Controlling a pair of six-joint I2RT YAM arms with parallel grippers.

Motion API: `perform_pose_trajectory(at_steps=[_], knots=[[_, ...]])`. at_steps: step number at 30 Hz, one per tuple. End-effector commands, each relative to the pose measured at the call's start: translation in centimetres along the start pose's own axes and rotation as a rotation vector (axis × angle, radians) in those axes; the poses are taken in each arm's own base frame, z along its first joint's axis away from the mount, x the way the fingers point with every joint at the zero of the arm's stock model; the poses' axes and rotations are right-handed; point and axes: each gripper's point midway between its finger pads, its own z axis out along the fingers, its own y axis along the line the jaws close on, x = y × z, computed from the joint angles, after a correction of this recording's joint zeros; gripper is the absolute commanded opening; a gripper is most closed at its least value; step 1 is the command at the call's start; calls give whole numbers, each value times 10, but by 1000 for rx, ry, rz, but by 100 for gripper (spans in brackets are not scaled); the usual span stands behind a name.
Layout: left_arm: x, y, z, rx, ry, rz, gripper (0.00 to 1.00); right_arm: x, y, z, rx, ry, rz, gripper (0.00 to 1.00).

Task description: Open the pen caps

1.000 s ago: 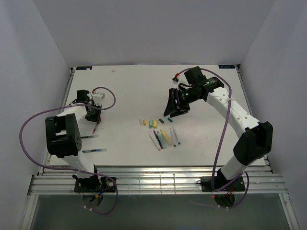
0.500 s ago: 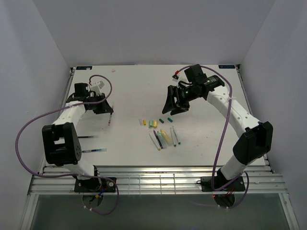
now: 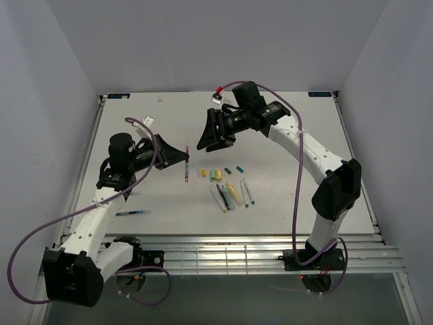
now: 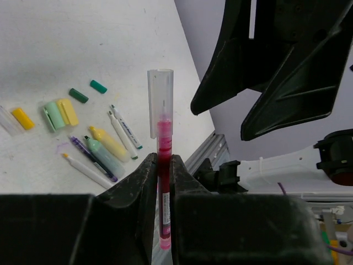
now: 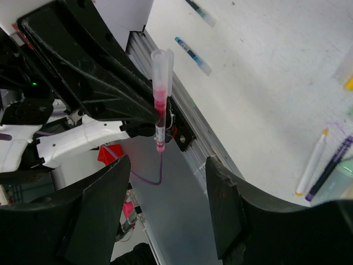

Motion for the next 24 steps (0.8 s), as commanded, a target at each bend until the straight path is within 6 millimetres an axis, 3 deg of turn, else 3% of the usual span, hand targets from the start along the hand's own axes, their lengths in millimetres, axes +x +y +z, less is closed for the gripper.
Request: perform_pose_trajectory(at_steps=[1,9,17,20,24], knots=[[-1,-25,-13,61,-45,-88,0,-12,40,10,-124,-31,-55,62],[13,-37,-25,100,-35,-97,0,-2,60,43,-158,-7,-77,56],[22,-41,-31,117,-23,-97,0,-7,50,64,-130,-2,-44,47],[24,-42,-31,123,-14,-97,0,-7,46,69,-121,4,-32,36],[22,-43,-32,123,-22,-95,0,-7,42,74,-112,14,-20,14]])
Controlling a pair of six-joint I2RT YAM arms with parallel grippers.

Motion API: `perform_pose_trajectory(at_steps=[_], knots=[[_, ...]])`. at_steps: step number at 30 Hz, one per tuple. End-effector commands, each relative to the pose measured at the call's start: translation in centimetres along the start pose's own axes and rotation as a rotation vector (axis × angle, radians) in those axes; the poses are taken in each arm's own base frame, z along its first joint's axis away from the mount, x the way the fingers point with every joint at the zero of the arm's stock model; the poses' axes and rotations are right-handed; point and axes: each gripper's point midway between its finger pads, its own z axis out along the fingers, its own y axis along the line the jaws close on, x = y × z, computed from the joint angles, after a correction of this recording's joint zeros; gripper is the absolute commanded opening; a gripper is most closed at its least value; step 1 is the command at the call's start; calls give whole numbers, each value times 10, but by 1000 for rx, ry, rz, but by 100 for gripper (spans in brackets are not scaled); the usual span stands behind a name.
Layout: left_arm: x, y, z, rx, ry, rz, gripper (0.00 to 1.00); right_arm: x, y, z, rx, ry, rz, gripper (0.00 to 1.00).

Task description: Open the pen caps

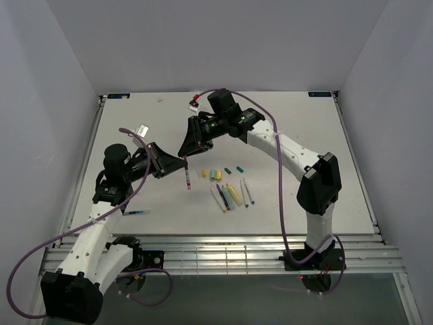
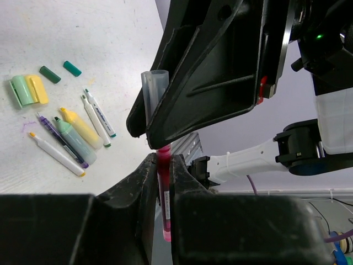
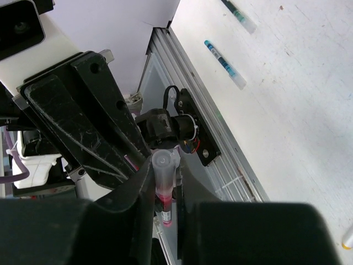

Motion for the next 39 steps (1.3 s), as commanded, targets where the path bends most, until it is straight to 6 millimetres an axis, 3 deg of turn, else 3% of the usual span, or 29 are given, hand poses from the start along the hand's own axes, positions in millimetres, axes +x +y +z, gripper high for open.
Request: perform_pose_trajectory(at_steps=[1,6,10,13,25,26,31,35,39], knots=[[1,-18,-5,60,7,41,0,-13,6,3,-2,-38,-42,11],[3,-17,-3,63,31,43,0,-11,-1,5,19,-34,-37,8],[7,-11,-2,54,51,45,27,-14,0,1,39,-60,-39,8],[11,-10,-5,56,46,76,32,-16,0,0,35,-60,-5,8],[26,-10,-8,81,96,73,38,-33,13,5,-1,-78,48,8],[28,-10,-8,81,99,70,37,-33,12,6,-3,-76,50,8],[37,-3,-8,80,139,26,7,-42,11,4,11,-106,46,8],[43,0,-9,81,150,19,0,-64,1,-6,34,-164,52,8],[47,4,-11,71,148,11,0,-86,-16,-14,91,-227,34,8]])
